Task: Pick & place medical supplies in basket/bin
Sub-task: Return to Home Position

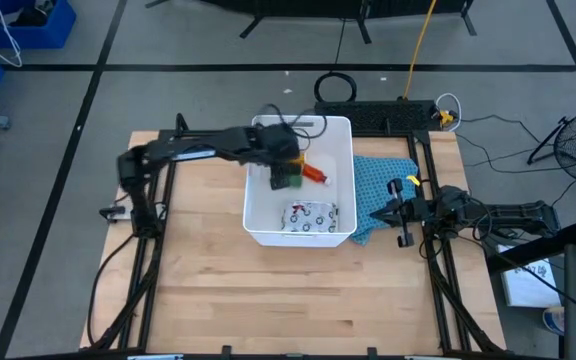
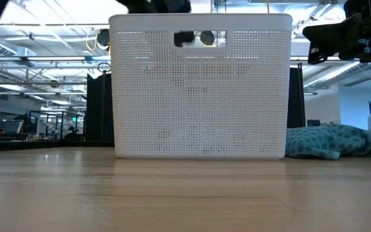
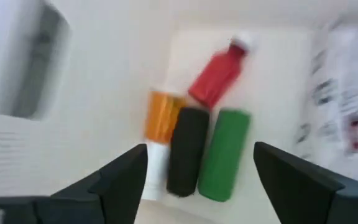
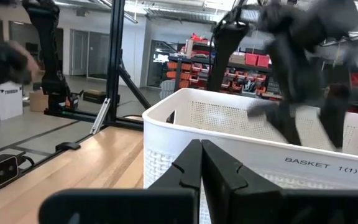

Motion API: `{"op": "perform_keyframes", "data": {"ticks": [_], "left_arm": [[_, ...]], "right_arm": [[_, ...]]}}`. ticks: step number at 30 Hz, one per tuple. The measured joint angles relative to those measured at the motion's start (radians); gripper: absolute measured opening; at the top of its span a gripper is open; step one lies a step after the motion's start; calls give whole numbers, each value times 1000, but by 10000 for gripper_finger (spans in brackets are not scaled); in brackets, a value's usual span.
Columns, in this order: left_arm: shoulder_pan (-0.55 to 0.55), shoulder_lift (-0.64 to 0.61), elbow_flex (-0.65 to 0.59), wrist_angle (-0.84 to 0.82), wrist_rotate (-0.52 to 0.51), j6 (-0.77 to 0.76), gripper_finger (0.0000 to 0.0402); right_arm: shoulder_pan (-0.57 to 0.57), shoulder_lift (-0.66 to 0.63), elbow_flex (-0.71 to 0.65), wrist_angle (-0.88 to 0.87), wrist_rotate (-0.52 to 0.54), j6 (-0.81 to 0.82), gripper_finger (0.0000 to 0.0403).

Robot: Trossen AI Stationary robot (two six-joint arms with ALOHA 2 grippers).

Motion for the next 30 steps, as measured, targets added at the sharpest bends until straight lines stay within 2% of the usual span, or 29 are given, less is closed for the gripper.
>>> {"op": "perform_keyframes", "data": {"ticks": [4, 6, 9, 11, 14, 16, 19, 22, 26, 30], "left_arm": [[-32, -156, 0, -48, 65, 27, 297], [-58, -245, 0, -112, 116, 36, 273], [-107, -389, -46, -157, 178, 27, 208], [-145, -499, -149, -125, 207, 27, 149], [-191, -679, -390, 49, 267, 52, 49], [-203, -793, -564, 194, 331, 49, 15], [-203, -966, -824, 468, 386, 16, 13], [-198, -1128, -1041, 718, 383, -65, 4], [-216, -1314, -1250, 854, 340, -147, 3], [-265, -1457, -1387, 879, 266, -172, 2]], "right_arm": [[0, 0, 0, 1, 0, -6, 0], [0, 0, 0, 0, 0, -1, 0], [0, 0, 0, -4, 0, 2, 0], [0, 0, 0, -5, 0, -2, 0], [0, 0, 0, -3, 0, -6, 0], [0, 0, 0, 3, 0, -6, 0], [0, 0, 0, 10, 0, 4, 0], [0, -1, 0, 36, 0, 32, 0], [0, -1, 0, 46, 0, 40, 0], [0, -1, 0, 47, 0, 51, 0]]}}
